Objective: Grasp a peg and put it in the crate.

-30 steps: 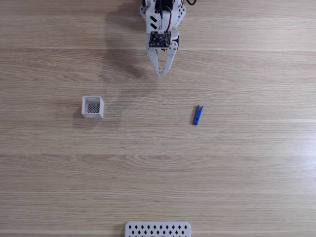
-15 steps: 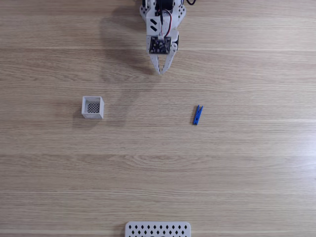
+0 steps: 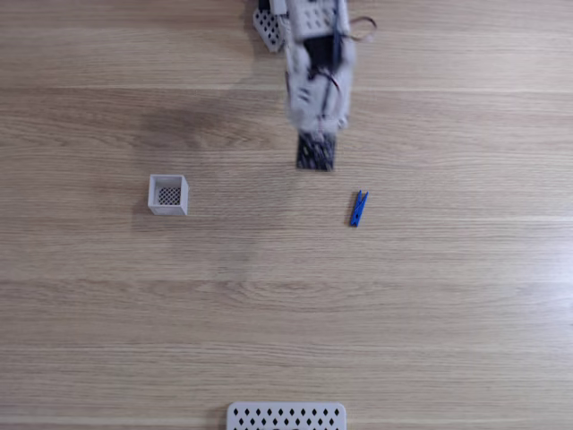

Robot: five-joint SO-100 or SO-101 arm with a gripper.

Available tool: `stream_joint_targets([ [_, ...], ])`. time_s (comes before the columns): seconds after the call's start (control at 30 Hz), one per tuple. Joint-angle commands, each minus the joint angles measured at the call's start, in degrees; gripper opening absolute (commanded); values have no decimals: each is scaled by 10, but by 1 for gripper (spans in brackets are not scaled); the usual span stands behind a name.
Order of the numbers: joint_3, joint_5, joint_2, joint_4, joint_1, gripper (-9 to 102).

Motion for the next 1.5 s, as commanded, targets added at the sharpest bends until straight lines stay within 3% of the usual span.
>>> stream_joint_targets([
  [0.0,-275,87,-107,71,-62,-1],
  [0.2,-490,72,-249,145,-104,6],
  [0.43,-555,71,-316,152,-97,22],
  [0.67,-548,73,-360,99,-53,19],
  [1.47,-547,129,-428,88,-37,18],
])
